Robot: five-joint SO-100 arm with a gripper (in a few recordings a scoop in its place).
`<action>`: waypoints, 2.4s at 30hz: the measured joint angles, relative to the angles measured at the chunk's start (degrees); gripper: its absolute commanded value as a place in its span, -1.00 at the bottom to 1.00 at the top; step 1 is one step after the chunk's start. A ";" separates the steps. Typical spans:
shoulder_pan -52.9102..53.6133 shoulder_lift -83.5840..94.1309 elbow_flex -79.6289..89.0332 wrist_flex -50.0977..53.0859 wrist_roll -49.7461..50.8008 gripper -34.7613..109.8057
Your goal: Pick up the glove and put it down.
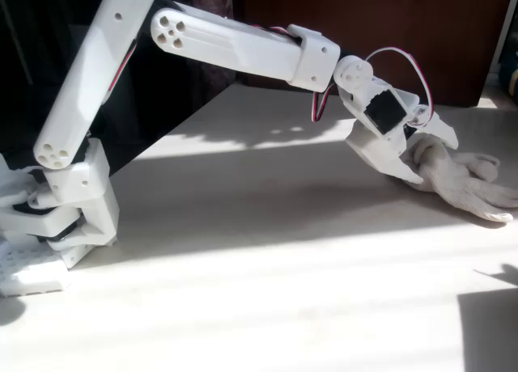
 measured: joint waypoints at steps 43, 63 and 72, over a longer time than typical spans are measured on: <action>5.45 20.21 -0.44 11.87 -0.53 -0.52; 27.33 30.41 -0.44 27.60 -3.52 -0.52; 38.67 32.78 -0.44 29.79 -9.23 -0.52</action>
